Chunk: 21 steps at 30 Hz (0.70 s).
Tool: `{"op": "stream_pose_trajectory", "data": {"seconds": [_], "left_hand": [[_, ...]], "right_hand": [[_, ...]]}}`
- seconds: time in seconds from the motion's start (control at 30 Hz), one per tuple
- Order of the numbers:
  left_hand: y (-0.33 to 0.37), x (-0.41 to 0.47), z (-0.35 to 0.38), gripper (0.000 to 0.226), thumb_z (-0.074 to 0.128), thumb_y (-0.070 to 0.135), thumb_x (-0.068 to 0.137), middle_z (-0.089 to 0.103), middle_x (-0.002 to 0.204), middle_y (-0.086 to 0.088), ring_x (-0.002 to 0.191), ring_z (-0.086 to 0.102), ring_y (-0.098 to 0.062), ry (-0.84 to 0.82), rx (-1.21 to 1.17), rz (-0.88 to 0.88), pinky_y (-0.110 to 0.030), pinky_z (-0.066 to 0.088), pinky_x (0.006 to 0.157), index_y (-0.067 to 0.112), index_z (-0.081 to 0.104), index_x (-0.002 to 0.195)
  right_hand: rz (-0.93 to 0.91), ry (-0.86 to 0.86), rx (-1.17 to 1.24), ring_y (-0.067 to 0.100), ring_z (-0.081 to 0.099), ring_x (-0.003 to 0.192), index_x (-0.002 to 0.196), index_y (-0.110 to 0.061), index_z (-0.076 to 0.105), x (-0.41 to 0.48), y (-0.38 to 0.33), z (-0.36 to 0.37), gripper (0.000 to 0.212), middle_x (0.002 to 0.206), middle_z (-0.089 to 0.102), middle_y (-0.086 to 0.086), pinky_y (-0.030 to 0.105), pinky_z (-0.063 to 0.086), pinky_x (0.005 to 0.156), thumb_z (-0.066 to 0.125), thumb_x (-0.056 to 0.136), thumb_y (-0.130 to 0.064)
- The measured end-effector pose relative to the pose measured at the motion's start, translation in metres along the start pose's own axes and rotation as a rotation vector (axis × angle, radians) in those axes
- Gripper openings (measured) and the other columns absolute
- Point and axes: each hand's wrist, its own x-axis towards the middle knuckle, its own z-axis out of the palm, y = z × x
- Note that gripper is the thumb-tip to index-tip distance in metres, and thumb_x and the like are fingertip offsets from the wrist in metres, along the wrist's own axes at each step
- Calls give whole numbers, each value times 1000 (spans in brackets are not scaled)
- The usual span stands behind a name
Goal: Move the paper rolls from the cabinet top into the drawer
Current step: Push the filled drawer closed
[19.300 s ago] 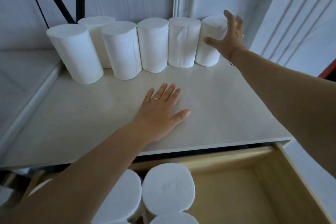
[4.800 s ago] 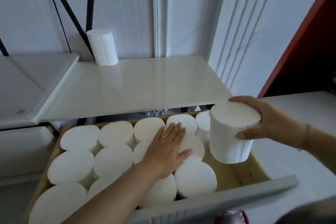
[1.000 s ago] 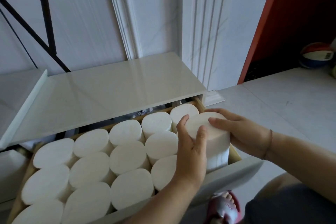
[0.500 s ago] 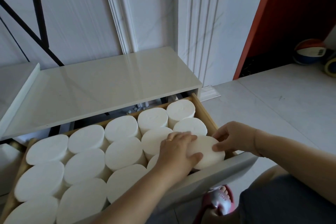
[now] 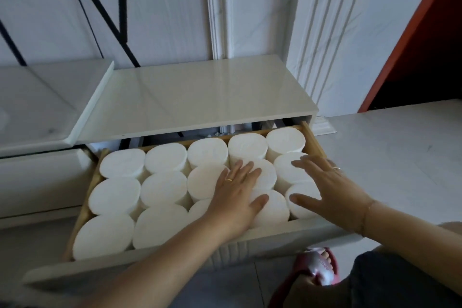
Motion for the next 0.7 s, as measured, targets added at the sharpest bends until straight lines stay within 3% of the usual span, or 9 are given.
{"op": "stream_pose_trajectory", "data": {"seconds": [0.07,0.13,0.27,0.33,0.47,0.57,0.7], "left_hand": [[-11,-22,-13,58,28,55,93,0,157,15,131,-22,7,42,34,-20,-20,-25,99,37,10,145],[-21,-48,-24,59,23,58,92,0,157,14,134,-23,4,88,79,-47,-23,-23,106,35,12,146],[-36,-110,-28,64,11,62,90,3,156,13,142,-13,-6,189,232,-149,-43,-3,117,31,16,146],[-37,-135,-25,61,19,58,92,14,155,8,144,0,-14,227,260,-202,-47,6,114,27,27,144],[-39,-149,-18,56,24,48,95,25,154,3,144,14,-21,243,338,-193,-51,14,109,22,33,143],[-43,-142,-19,55,22,48,96,26,154,3,143,17,-21,259,356,-184,-51,16,108,23,33,143],[-55,-127,-21,56,21,48,96,25,154,2,143,17,-20,276,391,-166,-50,16,110,21,31,144]], "right_hand": [[-49,-32,-6,19,16,144,144,-37,17,-4,-29,12,73,157,12,-10,40,13,117,40,81,-68],[-36,-45,-29,18,-1,147,145,-39,10,-10,-57,29,72,159,0,-11,42,-5,116,33,83,-69],[80,-1,-77,17,-31,140,146,-41,-5,-32,-98,70,78,156,-24,-10,48,-31,103,17,81,-77],[85,37,-111,16,-43,131,145,-42,-11,-46,-110,86,84,152,-32,-10,48,-40,97,4,73,-82],[81,93,-158,14,-35,135,143,-46,-16,-51,-115,93,86,157,-20,-11,51,-34,102,-15,64,-81],[84,131,-136,11,-28,137,145,-46,-10,-43,-115,94,79,159,-10,-11,52,-27,107,-4,74,-80],[67,169,-132,19,-9,147,148,-41,1,-28,-118,93,78,160,1,-9,51,-25,109,4,77,-73]]}}
